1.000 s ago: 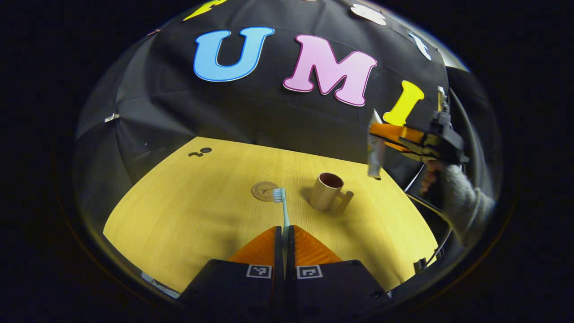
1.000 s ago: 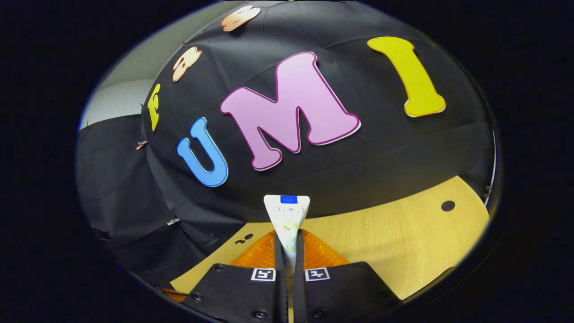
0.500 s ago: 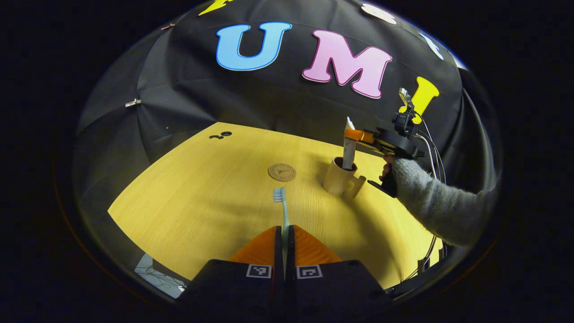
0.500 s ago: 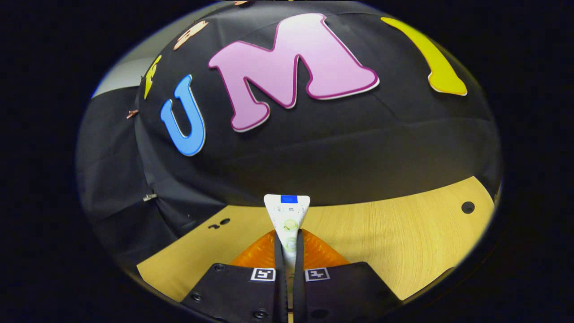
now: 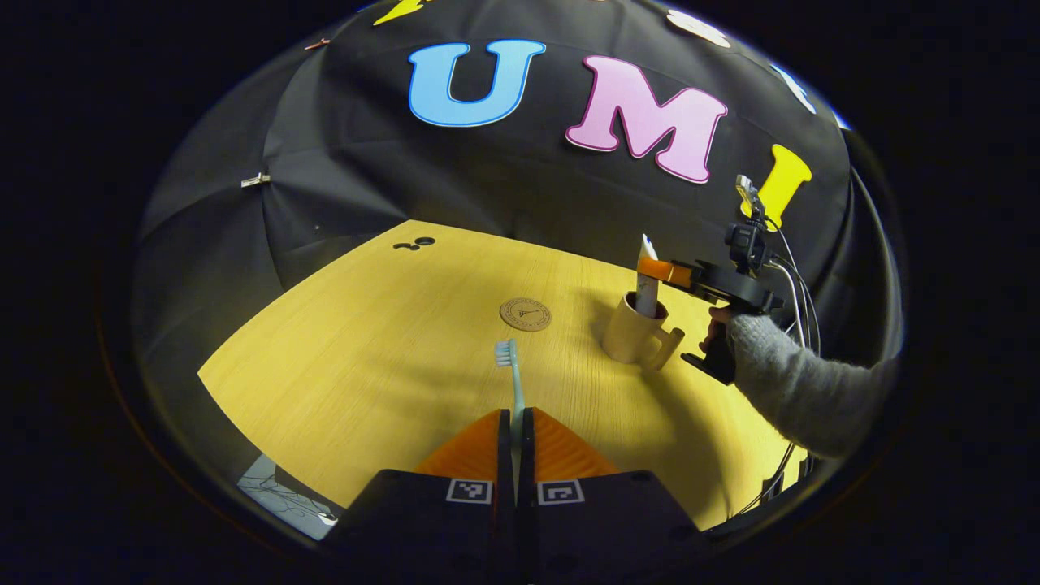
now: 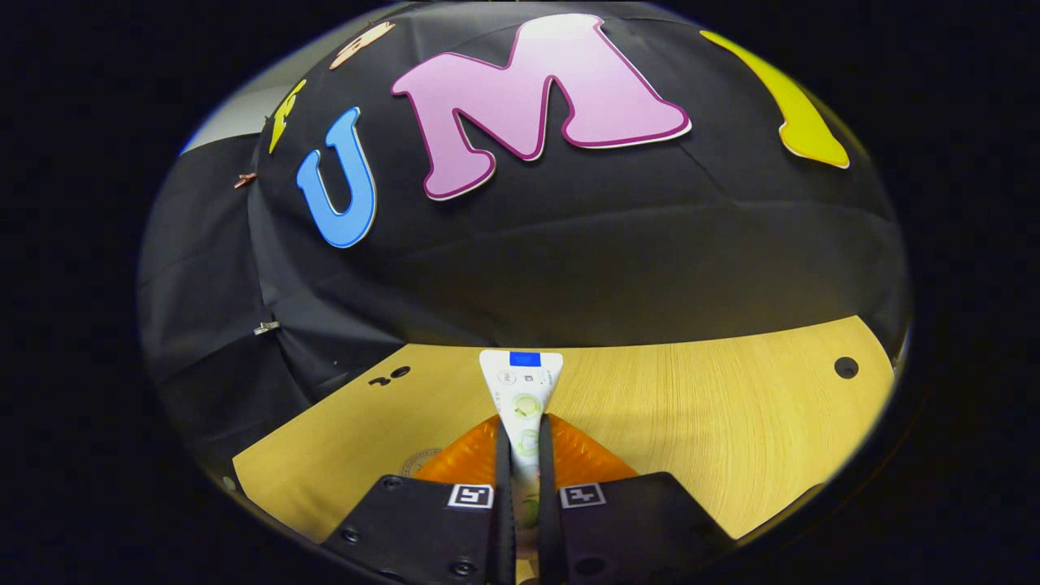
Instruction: Put the toothbrush and toothpaste on the desktop into the cup, then pick up the cup and place it on the coaster on the desktop.
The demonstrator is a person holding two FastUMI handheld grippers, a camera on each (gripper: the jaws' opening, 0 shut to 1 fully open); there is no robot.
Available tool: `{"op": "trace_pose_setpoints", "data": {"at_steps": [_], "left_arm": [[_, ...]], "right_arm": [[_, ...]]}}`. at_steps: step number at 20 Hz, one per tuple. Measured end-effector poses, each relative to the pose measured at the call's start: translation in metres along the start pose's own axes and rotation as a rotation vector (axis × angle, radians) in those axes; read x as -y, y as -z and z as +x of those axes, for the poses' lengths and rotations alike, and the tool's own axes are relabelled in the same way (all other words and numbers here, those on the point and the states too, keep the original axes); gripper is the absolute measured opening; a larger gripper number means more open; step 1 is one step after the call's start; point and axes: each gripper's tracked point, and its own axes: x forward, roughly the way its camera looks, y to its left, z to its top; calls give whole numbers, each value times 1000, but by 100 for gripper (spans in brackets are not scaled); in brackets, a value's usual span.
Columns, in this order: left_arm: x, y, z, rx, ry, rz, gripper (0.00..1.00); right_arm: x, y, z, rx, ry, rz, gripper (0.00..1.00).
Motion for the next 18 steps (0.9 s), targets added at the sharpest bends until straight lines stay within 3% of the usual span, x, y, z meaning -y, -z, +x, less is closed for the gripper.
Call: {"op": "trace_pose_setpoints", "data": {"at_steps": [7, 11, 12, 13, 14, 16, 17, 18], "left_arm": [[6, -13, -1, 33, 20, 1, 6], [24, -44, 12, 92, 57, -4, 6], [32, -58, 17, 121, 75, -5, 6], [42, -75, 22, 153, 98, -5, 6], [52, -89, 29, 187, 122, -8, 6], [72, -120, 41, 258, 172, -21, 6], [82, -137, 47, 296, 195, -30, 6], [93, -152, 56, 335, 217, -39, 6]], "right_arm": [[3, 23, -15, -82, 16, -7, 26], [2, 20, -24, -85, 13, 42, 34], [2, 15, -31, -73, 14, 48, 25], [3, 8, -35, -56, 13, 58, 27], [5, 2, -42, -45, 14, 61, 42], [16, -9, -56, -30, 33, 56, 45], [21, -13, -65, -26, 37, 66, 59], [27, -16, -74, -22, 41, 80, 62]]}}
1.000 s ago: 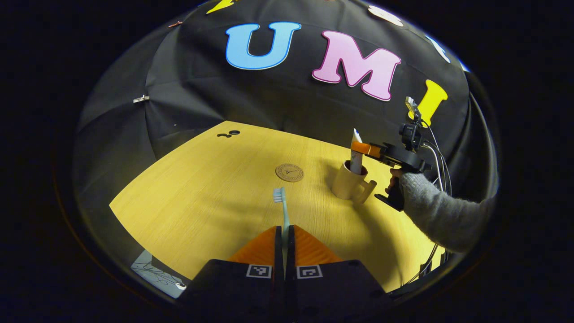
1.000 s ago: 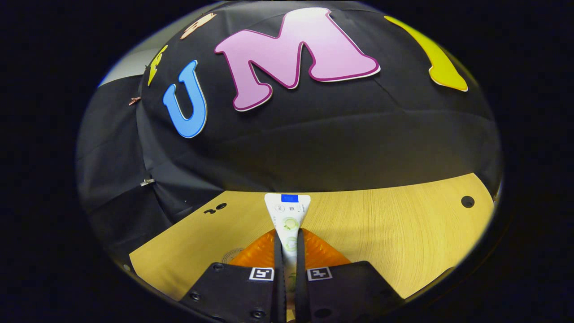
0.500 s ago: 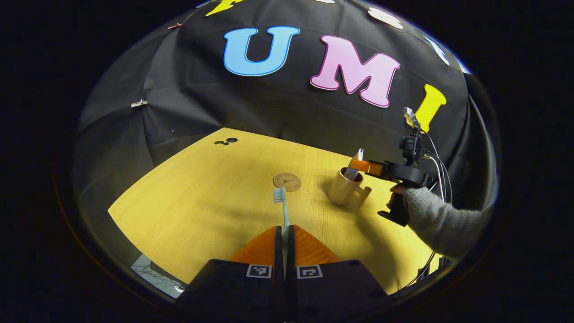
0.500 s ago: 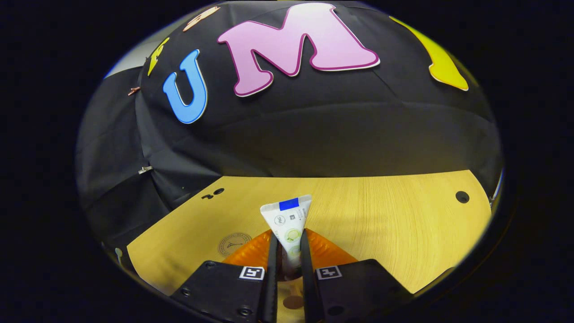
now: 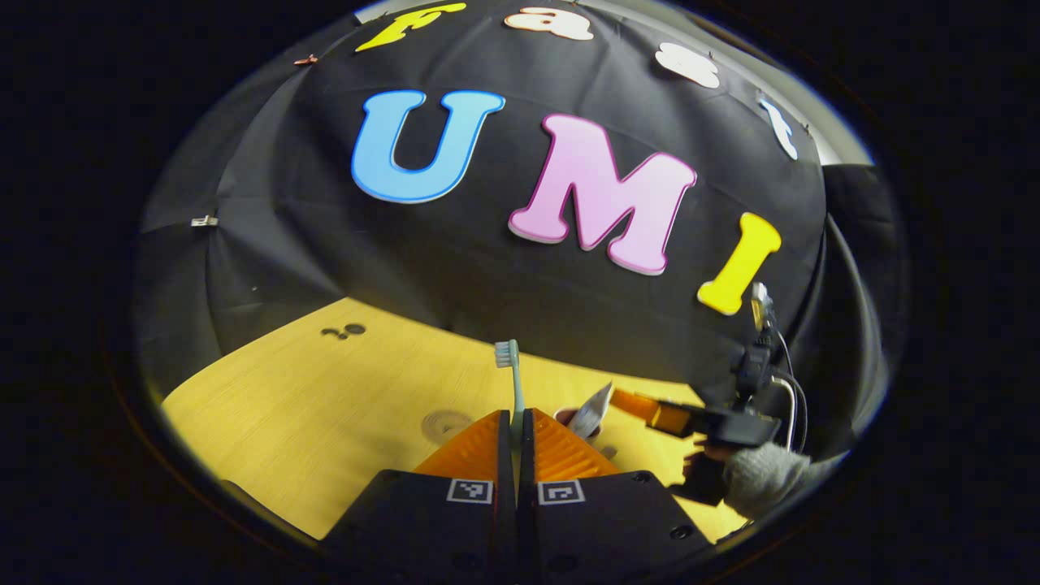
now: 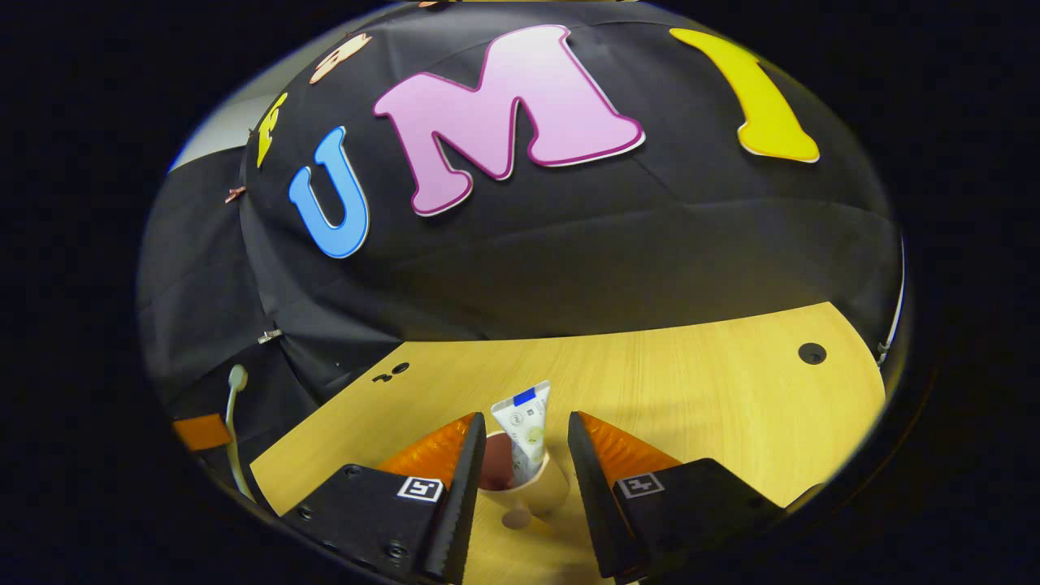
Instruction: Put the toothbrush and toothpaste on the desktop into the cup, then pick up the cup and place it on the coaster on the desktop.
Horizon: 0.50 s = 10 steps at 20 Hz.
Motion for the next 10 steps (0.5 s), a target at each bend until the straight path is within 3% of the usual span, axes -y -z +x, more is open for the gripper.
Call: {"op": "trace_pose_setpoints", "data": {"at_steps": [2, 3, 4, 7, 8, 10], "left_arm": [[14, -19, 27, 70, 35, -23, 6], [20, -28, 39, 101, 51, -39, 6], [28, -36, 49, 130, 68, -58, 6], [41, -47, 83, 184, 89, -88, 6], [45, -45, 96, 193, 93, -86, 1], [53, -47, 115, 216, 108, -96, 6]], "right_arm": [[13, -2, -19, -1, 16, 24, 62], [19, 0, -30, -10, 23, 33, 53], [24, 4, -41, -21, 32, 47, 62], [39, 34, -65, -83, 68, 67, 62], [48, 44, -74, -99, 96, 39, 62], [57, 63, -88, -138, 126, -9, 62]]}}
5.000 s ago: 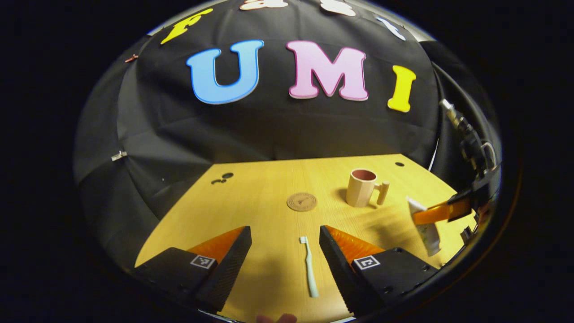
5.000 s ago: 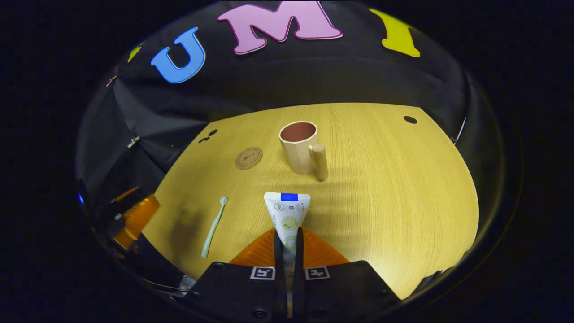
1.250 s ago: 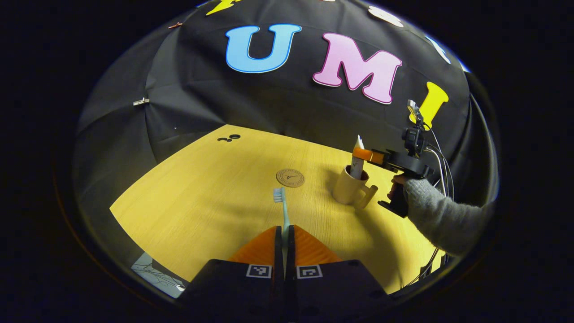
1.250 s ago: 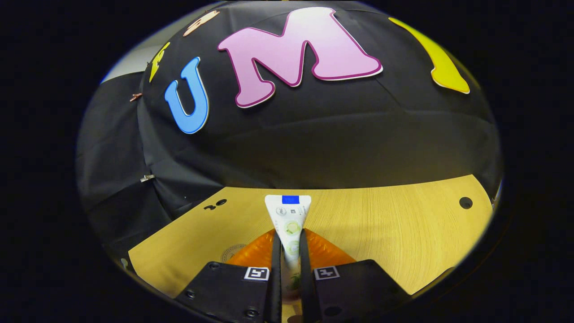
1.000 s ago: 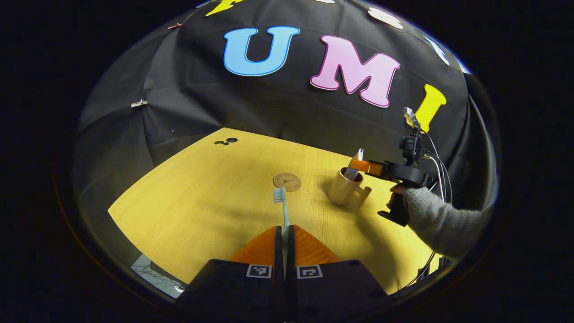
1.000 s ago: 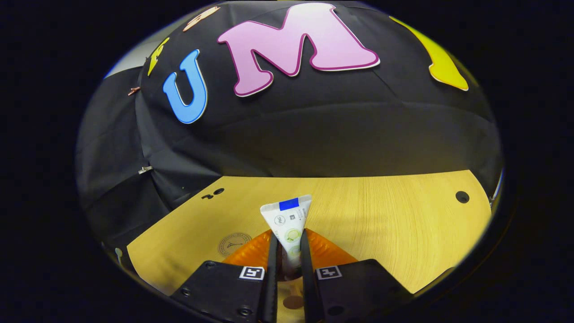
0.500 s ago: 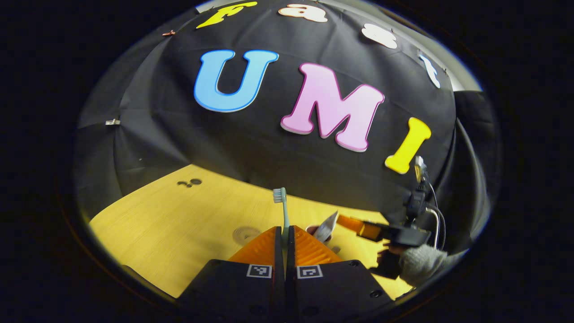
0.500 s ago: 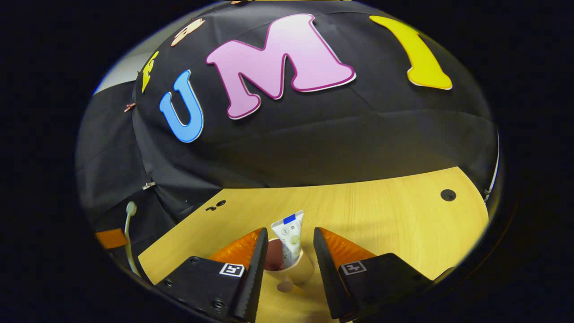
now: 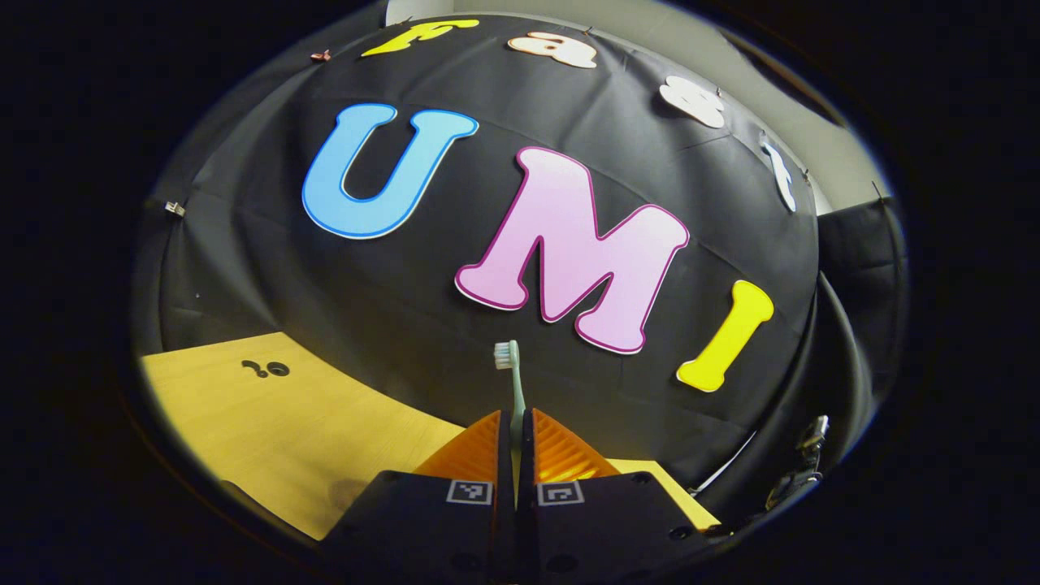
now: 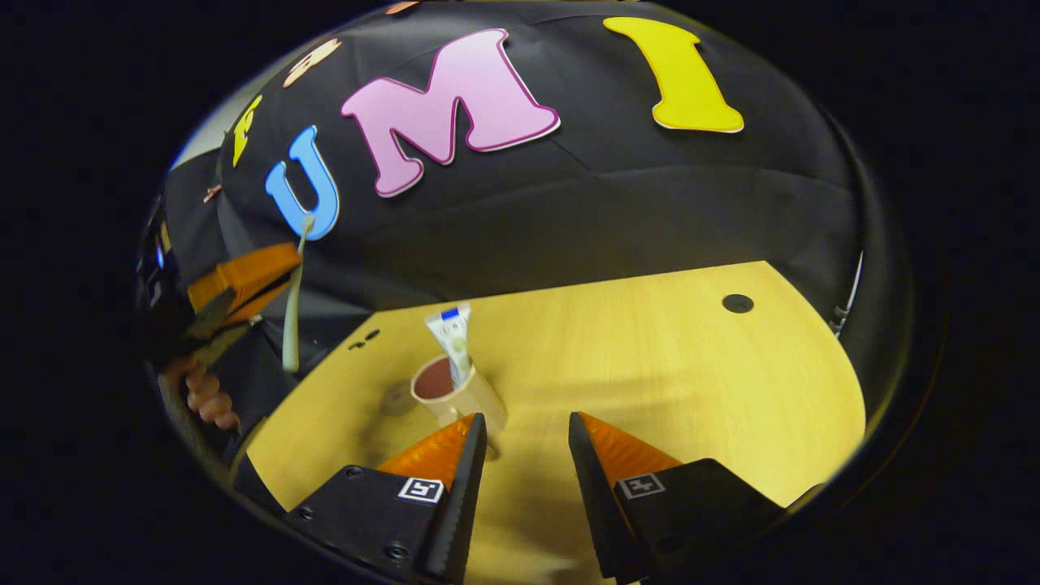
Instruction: Put the toothbrush and toothpaste on the desktop into the cup, then pick up the cup and place it on the coaster on the desktop.
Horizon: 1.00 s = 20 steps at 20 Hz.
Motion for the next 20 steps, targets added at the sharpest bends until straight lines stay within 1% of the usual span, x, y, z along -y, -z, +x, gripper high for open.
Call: {"op": "trace_pose_setpoints", "data": {"at_steps": [2, 5, 7, 10, 13, 15, 18, 19, 20], "left_arm": [[5, 6, 17, 28, 13, -16, 6], [2, 23, 43, 43, 6, -8, 6], [-2, 41, 56, 36, -5, 17, 6], [-11, 83, 69, -1, -19, 71, 6], [-18, 113, 74, -30, -25, 134, 6], [-25, 133, 76, -41, -46, 193, 6], [-32, 148, 74, -60, -61, 211, 6], [-30, 151, 72, -63, -56, 202, 12], [-29, 155, 72, -68, -53, 199, 9]], "right_arm": [[2, 15, -8, -30, -4, -13, 62], [1, 29, -14, -55, -19, 3, 62], [5, 34, -19, -61, -18, 3, 62], [15, 36, -24, -59, -4, 1, 62], [27, 35, -29, -52, 11, 9, 62], [34, 39, -31, -62, 22, 4, 62], [35, 40, -31, -58, 29, 13, 63], [34, 40, -31, -58, 29, 11, 62], [32, 42, -31, -61, 22, 6, 62]]}}
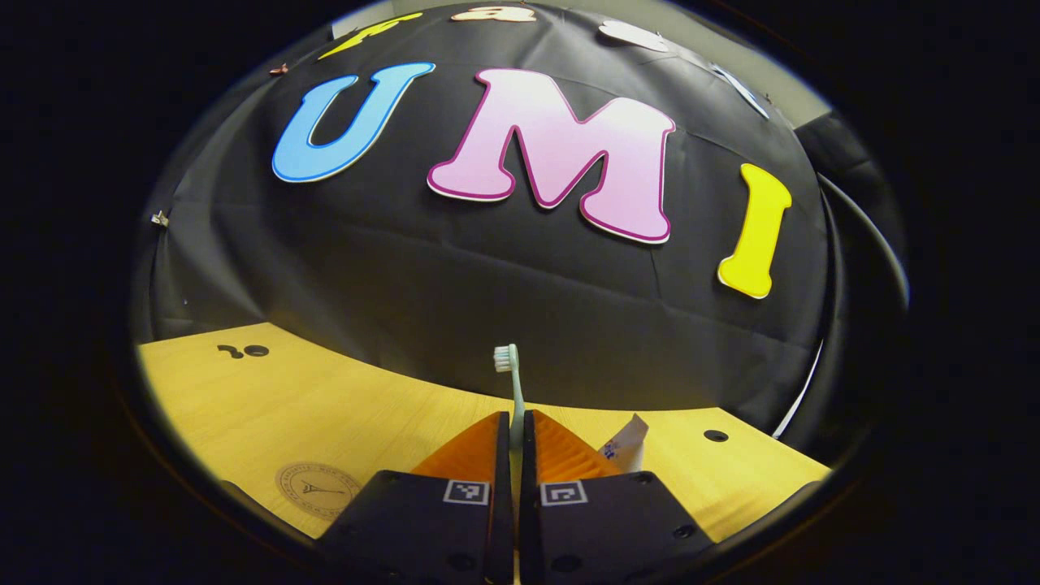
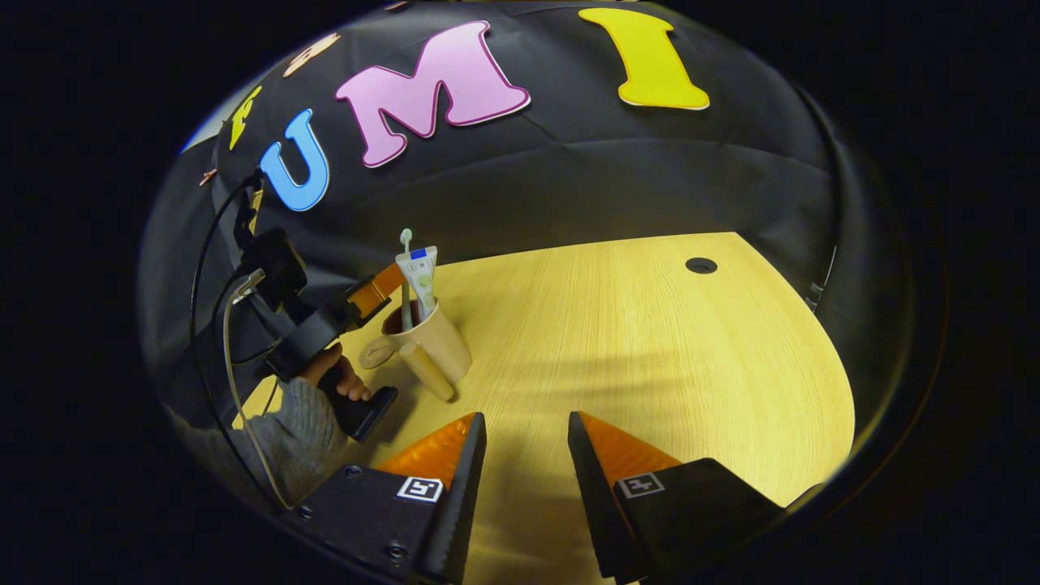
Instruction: Put the toothbrush and toothpaste on the desktop into the cup, then pick up the cup and place it on the coaster on the desktop.
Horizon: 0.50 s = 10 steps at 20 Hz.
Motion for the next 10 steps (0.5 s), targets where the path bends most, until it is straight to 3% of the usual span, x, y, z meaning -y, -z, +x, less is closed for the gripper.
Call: {"op": "trace_pose_setpoints", "data": {"at_steps": [8, 9, 10], "left_arm": [[-3, 12, -21, -50, 40, -10, 28], [-2, 12, -26, -61, 56, -17, 40], [-2, 12, -32, -72, 74, -23, 31]], "right_arm": [[-20, -1, -1, -26, -17, -4, 62], [-23, -2, -1, -29, -16, -8, 62], [-27, -5, 0, -32, -17, -13, 62]]}}
